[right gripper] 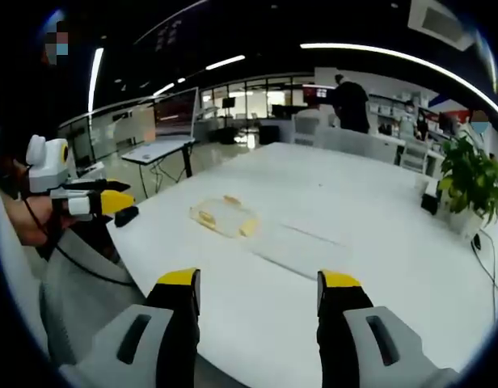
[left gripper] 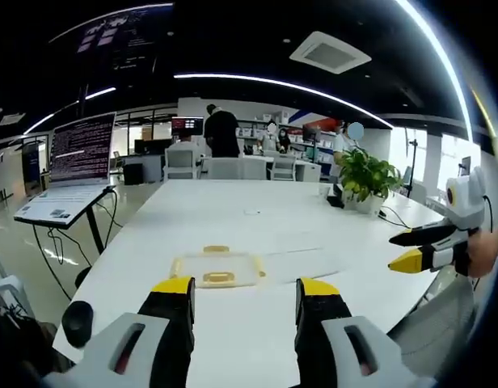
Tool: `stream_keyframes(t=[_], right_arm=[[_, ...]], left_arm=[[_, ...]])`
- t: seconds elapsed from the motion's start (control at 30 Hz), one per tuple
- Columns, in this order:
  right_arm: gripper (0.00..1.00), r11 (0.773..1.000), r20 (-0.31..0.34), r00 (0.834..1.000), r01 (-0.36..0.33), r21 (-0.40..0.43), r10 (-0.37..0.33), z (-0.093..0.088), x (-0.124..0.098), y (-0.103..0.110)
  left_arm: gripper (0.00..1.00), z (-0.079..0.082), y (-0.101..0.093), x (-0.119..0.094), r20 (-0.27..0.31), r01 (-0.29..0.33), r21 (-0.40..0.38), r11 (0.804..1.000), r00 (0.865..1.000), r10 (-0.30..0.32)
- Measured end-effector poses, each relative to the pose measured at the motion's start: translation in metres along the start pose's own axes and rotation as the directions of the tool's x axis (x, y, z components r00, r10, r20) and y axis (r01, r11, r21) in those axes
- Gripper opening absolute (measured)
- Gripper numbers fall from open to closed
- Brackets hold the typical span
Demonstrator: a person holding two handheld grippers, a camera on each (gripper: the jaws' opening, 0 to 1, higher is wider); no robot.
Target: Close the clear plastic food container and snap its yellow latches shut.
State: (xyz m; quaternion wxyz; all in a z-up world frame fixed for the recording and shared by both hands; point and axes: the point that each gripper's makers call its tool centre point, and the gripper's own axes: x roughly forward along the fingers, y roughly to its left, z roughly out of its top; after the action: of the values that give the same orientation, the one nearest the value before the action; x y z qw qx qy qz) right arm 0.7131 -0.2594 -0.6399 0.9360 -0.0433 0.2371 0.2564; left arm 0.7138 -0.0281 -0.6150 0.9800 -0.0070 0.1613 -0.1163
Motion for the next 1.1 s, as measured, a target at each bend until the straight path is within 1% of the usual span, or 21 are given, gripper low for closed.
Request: stream_keyframes(t=[0.2, 0.4, 0.9, 1.1], right_arm=[[0.55, 1.0, -0.005, 1.0, -0.003, -0.001, 0.003, -0.0012, 0.0008, 0.0006], [0.55, 1.0, 0.003, 1.0, -0.005, -0.003, 0.005, 0.0016, 0.0008, 0.0016], [0.54, 1.0, 0.01, 1.0, -0.004, 0.0, 0.004, 0.0015, -0.0001, 0.0024], [0.54, 1.0, 0.014, 1.0, -0.005, -0.005, 0.005, 0.0036, 0.0006, 0.003]], left_arm=[[0.44, 0.0025, -0.0005, 0.0007, 0.005, 0.0, 0.012, 1.0, 1.0, 0.0], [0.44, 0.0047, -0.0016, 0.0004, 0.012, -0.002, 0.015, 1.0, 1.0, 0.001], [0.43, 0.0001, -0.0006, -0.0013, 0.002, -0.007, 0.017, 1.0, 1.0, 0.007], [0.43, 0.0008, 0.0003, -0.0014, 0.003, -0.008, 0.016, 1.0, 1.0, 0.008]])
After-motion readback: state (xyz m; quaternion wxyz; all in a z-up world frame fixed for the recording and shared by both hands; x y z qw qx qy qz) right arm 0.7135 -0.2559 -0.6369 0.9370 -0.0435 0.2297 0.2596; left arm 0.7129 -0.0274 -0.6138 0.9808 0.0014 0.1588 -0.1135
